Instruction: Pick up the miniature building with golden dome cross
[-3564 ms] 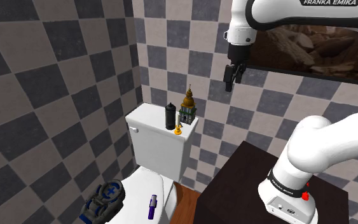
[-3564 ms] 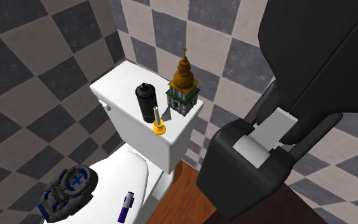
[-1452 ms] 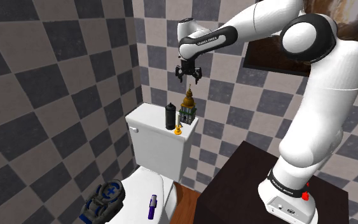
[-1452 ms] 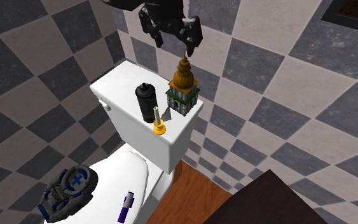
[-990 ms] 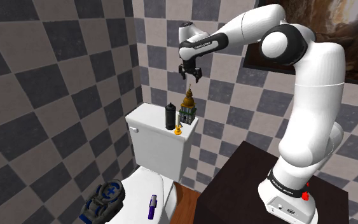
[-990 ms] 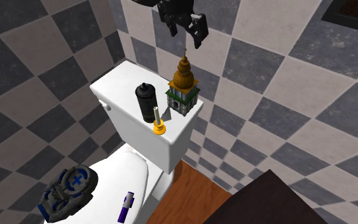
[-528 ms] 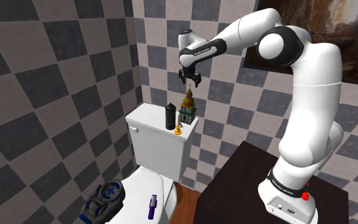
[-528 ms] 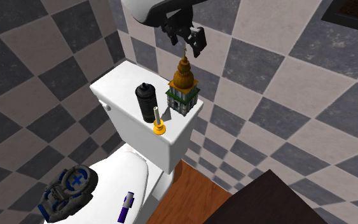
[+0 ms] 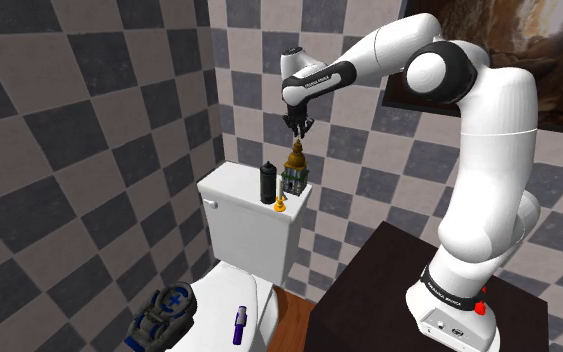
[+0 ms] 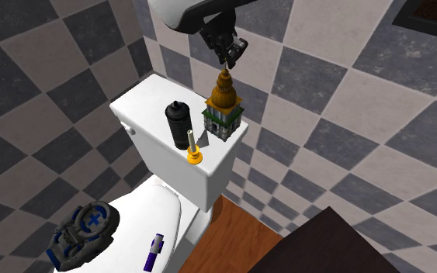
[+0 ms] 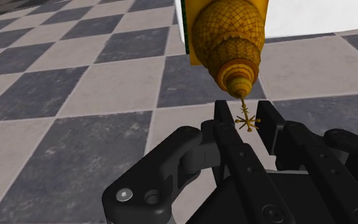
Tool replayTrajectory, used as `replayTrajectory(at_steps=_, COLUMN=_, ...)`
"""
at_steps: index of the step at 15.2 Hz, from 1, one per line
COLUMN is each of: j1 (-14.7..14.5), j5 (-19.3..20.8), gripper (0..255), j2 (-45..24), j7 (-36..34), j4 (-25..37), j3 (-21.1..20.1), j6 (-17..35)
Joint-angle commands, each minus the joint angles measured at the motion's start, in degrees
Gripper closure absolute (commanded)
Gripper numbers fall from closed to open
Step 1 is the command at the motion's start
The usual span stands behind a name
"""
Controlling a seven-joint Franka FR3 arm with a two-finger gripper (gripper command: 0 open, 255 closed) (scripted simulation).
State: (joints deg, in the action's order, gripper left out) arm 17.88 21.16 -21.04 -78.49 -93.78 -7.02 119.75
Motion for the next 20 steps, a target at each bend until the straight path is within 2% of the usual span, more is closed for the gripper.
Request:
replayTrajectory(at_steps=1, j1=0.0, j5=0.0, gripper=255, j2=0.0, j7=0.0, j4=0.0, j3=0.0, j6=0.0)
replayTrajectory(at_steps=3, j1=0.0, j5=0.0, gripper=255, j2=0.1, j7=0.0, j4=-0.2, j3=0.0, j6=0.0)
replayTrajectory(at_steps=18, j1=-0.2, j5=-1.7, gripper=255, j2=2.2, j7=3.2, j4=8.2, j3=-0.5, j6=-10.0)
replayTrajectory(at_steps=20, j1=-0.2, j5=-1.7, gripper=255, j2=2.2, j7=3.3, j4=8.3, j3=-0.5, j6=-10.1)
